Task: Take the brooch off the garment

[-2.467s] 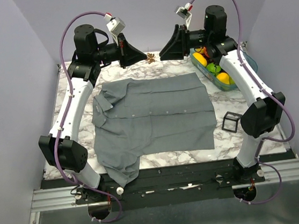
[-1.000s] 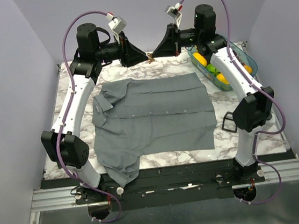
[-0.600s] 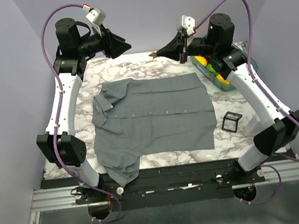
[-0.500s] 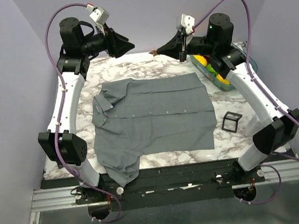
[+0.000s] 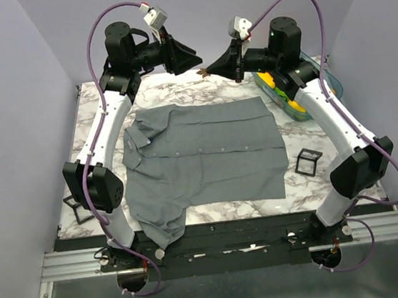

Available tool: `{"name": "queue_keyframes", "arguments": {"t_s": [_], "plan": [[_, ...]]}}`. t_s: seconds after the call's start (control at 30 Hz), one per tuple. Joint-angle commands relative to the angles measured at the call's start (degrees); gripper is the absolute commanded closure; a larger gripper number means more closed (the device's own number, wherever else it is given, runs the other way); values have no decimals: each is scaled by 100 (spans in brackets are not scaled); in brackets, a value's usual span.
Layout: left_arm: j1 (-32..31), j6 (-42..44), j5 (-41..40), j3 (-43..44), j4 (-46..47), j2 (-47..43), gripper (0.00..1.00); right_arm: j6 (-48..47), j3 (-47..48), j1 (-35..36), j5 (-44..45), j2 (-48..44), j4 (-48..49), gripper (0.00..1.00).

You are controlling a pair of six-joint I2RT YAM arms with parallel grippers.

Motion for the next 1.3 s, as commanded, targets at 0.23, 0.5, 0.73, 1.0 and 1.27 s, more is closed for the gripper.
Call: {"name": "queue_keyframes", "arguments": {"t_s": [0.23,0.5,0.73,1.0,1.27], "plan": [[-34,-150,697,-32,312,-41,40,909,740,-101,-58,453,-77,99],[-42,-484,891,-120,717,-32,39,1340,1012,-207,-233,708,-77,99],[-34,25,645,-6,129,21,41,1770,1127,-286,-585,823,2,99],[-42,131,487,82,-3,179,41,1920,1074,-304,-814,788,37,99],[-60,640,504,-6,-679,188,41,2166,1030,-321,-752,761,213,99]]}}
